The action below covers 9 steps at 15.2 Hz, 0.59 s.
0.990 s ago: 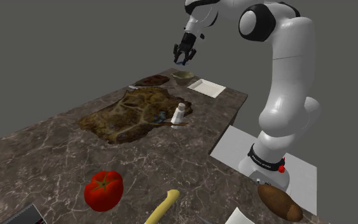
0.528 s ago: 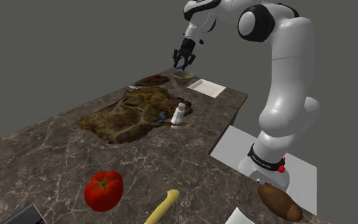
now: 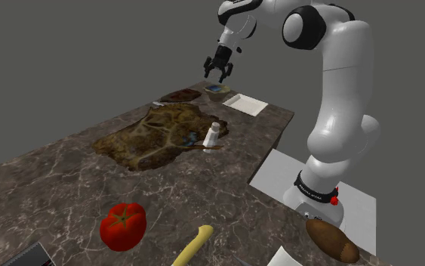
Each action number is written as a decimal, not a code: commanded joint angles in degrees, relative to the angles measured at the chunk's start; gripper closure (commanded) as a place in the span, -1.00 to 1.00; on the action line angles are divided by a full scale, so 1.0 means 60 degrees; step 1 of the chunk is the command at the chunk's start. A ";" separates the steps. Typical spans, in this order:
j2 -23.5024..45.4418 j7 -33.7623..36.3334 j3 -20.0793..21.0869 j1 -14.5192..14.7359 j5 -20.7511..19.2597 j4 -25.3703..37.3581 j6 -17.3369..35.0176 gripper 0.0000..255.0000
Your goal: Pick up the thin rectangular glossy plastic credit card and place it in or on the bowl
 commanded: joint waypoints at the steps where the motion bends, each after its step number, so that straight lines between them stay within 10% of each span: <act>1: 0.0000 0.0000 0.0000 0.0000 0.0000 0.0000 0.0000 -1.00; 9: 0.0462 0.0231 -0.0075 -0.0417 -0.0017 0.1710 -0.1292 -1.00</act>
